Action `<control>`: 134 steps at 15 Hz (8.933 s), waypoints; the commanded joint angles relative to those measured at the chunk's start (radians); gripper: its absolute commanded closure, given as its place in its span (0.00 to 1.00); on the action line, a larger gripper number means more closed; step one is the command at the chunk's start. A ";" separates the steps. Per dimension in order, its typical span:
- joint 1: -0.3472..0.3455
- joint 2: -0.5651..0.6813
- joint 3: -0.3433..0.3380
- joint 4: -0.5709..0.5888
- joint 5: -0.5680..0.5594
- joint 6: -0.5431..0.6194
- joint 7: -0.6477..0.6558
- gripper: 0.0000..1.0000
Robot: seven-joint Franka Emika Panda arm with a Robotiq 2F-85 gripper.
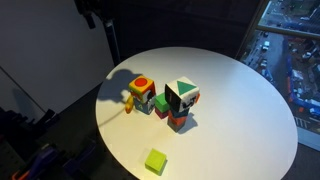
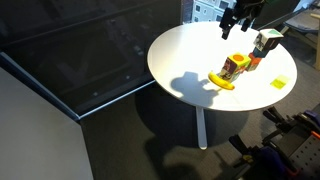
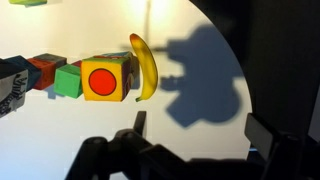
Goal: Place the soft orange block on the light green block
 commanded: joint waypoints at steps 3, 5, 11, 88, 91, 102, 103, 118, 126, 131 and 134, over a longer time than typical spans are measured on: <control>-0.009 0.013 -0.008 -0.003 -0.003 0.005 -0.010 0.00; -0.015 0.031 -0.015 0.003 -0.003 0.004 -0.016 0.00; -0.044 0.091 -0.046 0.019 -0.004 0.005 -0.034 0.00; -0.139 0.441 -0.108 0.194 -0.007 0.136 -0.133 0.74; -0.138 0.417 -0.110 0.192 -0.009 0.112 -0.131 0.80; -0.134 0.253 -0.139 0.069 -0.023 0.037 -0.105 0.84; -0.135 0.237 -0.142 0.053 -0.024 0.039 -0.107 0.84; -0.187 0.074 -0.230 -0.151 -0.059 0.114 -0.067 0.84; -0.236 0.114 -0.272 -0.161 -0.059 0.189 -0.043 0.75; -0.257 0.174 -0.282 -0.140 -0.030 0.213 -0.059 0.87; -0.270 0.211 -0.280 -0.124 -0.007 0.204 -0.069 0.87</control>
